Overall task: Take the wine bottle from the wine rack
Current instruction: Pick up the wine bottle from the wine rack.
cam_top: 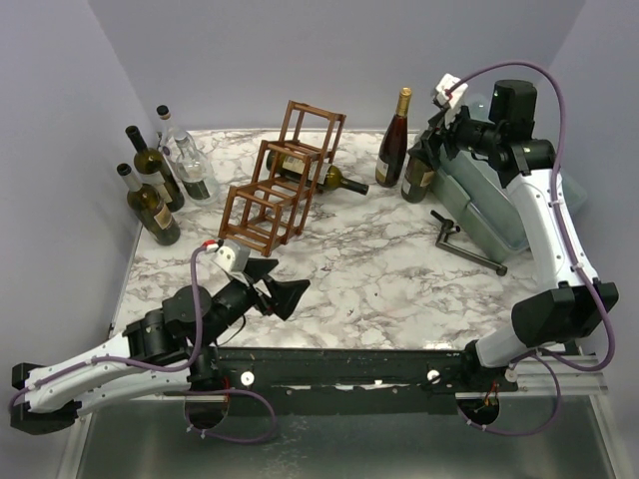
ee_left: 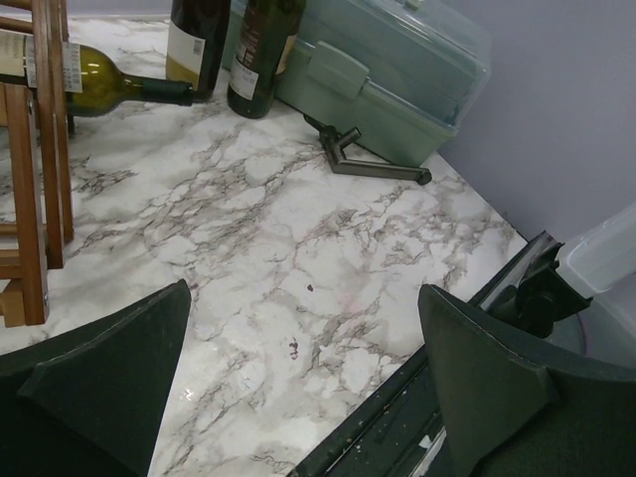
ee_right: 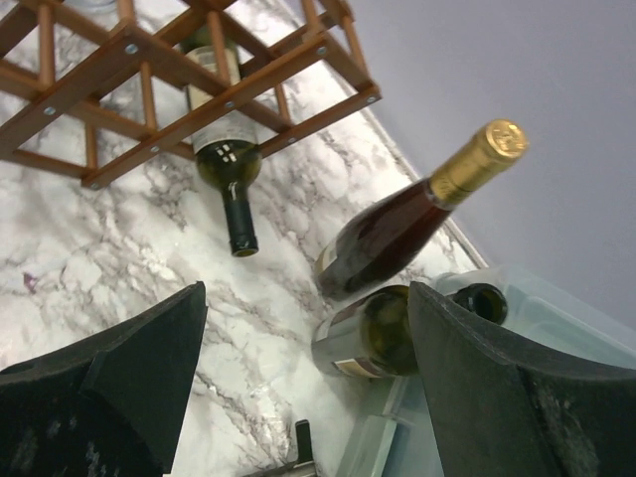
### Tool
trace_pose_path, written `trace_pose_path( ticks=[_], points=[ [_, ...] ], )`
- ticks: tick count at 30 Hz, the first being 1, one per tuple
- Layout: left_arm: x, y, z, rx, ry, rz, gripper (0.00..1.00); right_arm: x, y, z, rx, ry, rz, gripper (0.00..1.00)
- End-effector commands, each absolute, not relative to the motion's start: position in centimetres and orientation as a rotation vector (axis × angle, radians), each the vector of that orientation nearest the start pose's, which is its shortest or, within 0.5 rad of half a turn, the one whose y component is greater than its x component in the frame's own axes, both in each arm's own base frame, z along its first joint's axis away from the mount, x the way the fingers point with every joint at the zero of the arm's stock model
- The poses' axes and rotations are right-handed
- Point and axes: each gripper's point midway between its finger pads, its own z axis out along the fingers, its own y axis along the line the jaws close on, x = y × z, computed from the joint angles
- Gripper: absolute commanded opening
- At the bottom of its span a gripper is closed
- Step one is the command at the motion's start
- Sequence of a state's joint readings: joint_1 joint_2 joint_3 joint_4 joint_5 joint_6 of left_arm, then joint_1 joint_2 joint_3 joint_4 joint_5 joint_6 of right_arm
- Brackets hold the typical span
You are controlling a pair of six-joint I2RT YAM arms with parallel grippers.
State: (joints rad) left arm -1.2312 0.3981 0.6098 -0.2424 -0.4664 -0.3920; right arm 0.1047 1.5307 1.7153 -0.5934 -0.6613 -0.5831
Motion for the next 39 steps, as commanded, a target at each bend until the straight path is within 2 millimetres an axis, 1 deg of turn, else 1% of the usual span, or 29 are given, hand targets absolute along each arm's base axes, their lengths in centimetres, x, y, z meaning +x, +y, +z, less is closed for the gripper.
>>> trace_pose_path(
  ticks=[1,3,6,8,11,15,20,24,27,29,34,37,39],
  points=[
    [14.8,-18.8,29.7,0.308,1.663,-0.790,0.99,40.3,14.8,33.3,-1.158,1.626,0.436,0.85],
    [15.1,-18.6,30.5,0.318,1.656,-0.769,0.99,40.1,15.3,32.2,-1.201,1.636,0.445,0.85],
    [15.8,-18.3,31.4,0.322,1.669,-0.738,0.98,39.5,16.8,30.6,-1.279,1.638,0.450,0.85],
    [16.4,-18.3,31.9,0.319,1.676,-0.732,0.98,39.3,17.8,29.5,-1.327,1.641,0.420,0.85],
    [17.5,-18.1,32.6,0.304,1.683,-0.733,0.99,39.1,19.8,27.3,-1.415,1.654,0.351,0.86],
    [19.3,-17.9,32.9,0.279,1.719,-0.717,0.99,39.8,22.1,23.9,-1.514,1.684,0.219,0.86],
    [21.6,-17.1,32.8,0.233,1.775,-0.713,0.99,42.4,24.0,20.4,-1.529,1.719,0.113,0.86],
    [22.5,-16.7,32.4,0.238,1.795,-0.716,0.98,45.1,25.1,18.0,-1.531,1.719,0.048,0.86],
    [22.9,-16.4,32.1,0.247,1.798,-0.700,0.99,46.8,26.2,16.4,-1.532,1.718,0.049,0.86],
    [23.1,-16.2,31.9,0.252,1.801,-0.685,0.98,48.0,26.9,15.7,-1.509,1.718,0.048,0.86],
    [23.4,-15.6,30.3,0.261,1.825,-0.646,0.98,50.2,28.0,14.4,-1.469,1.716,0.042,0.85],
    [23.4,-15.3,29.6,0.265,1.824,-0.627,0.99,51.1,28.4,13.6,-1.449,1.721,0.035,0.83],
    [23.3,-15.1,29.1,0.270,1.819,-0.623,0.99,51.4,28.6,12.9,-1.451,1.722,0.042,0.81]
  ],
)
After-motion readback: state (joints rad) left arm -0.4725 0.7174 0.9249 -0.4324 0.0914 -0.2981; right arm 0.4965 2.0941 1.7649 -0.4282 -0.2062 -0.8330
